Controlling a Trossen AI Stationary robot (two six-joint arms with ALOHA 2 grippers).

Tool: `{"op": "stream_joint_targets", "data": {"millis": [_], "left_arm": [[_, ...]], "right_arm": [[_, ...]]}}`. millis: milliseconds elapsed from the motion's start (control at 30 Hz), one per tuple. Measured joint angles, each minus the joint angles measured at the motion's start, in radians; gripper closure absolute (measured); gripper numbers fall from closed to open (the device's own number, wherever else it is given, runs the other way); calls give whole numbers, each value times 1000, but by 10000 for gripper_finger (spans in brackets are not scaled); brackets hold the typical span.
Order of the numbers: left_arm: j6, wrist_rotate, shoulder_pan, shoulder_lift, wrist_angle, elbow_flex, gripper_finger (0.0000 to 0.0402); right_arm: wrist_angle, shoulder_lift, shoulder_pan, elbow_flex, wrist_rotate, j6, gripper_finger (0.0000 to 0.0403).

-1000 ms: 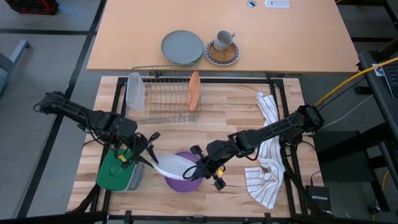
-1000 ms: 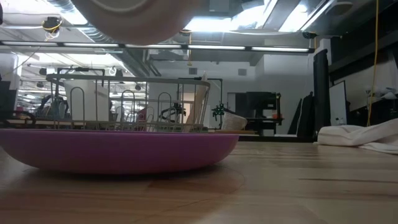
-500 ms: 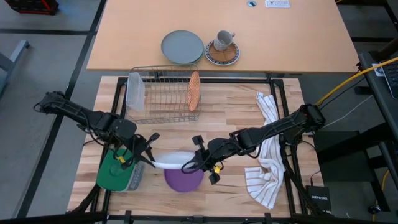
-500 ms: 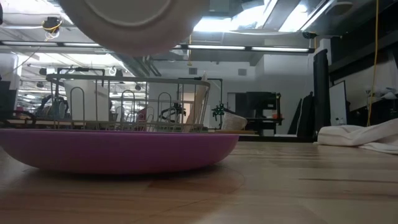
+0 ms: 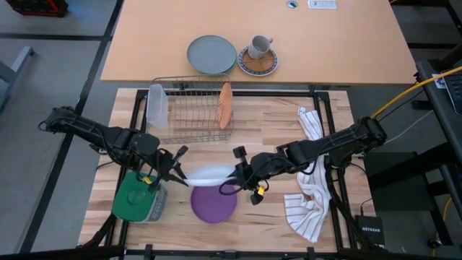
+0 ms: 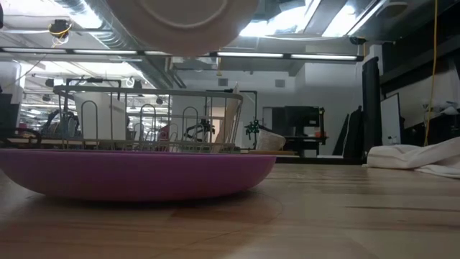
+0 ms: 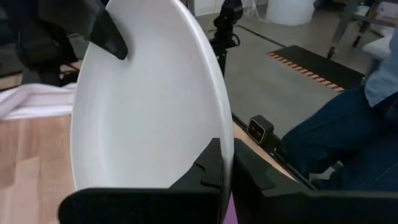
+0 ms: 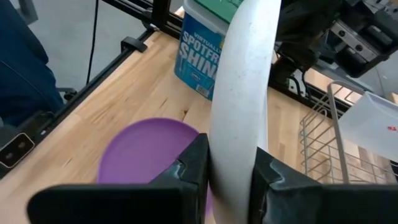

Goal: Sort dishes
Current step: Put the white plate into the dish rack

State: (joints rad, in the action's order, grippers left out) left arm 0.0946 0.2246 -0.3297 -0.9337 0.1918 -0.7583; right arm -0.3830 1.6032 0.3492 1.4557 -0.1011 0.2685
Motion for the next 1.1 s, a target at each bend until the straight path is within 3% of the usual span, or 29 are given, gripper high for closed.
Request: {"op": "stream_joint_targets", "data": {"millis": [300,600,800,1100], "left_arm": [[22,28,-3,0,-14,4,400],[-1,29,-4,3,14,4,401],[-88,-33,-5,2,22,5,401],[-227,-122,-4,2,8,4,401]], "right_arm": [[41,35,5,1,-42,-21,337],[60,55,5,0,-195,-102,227],[15,47,4,1,-219,-55,180],[-340,23,4,184,-352,-51,171]]}}
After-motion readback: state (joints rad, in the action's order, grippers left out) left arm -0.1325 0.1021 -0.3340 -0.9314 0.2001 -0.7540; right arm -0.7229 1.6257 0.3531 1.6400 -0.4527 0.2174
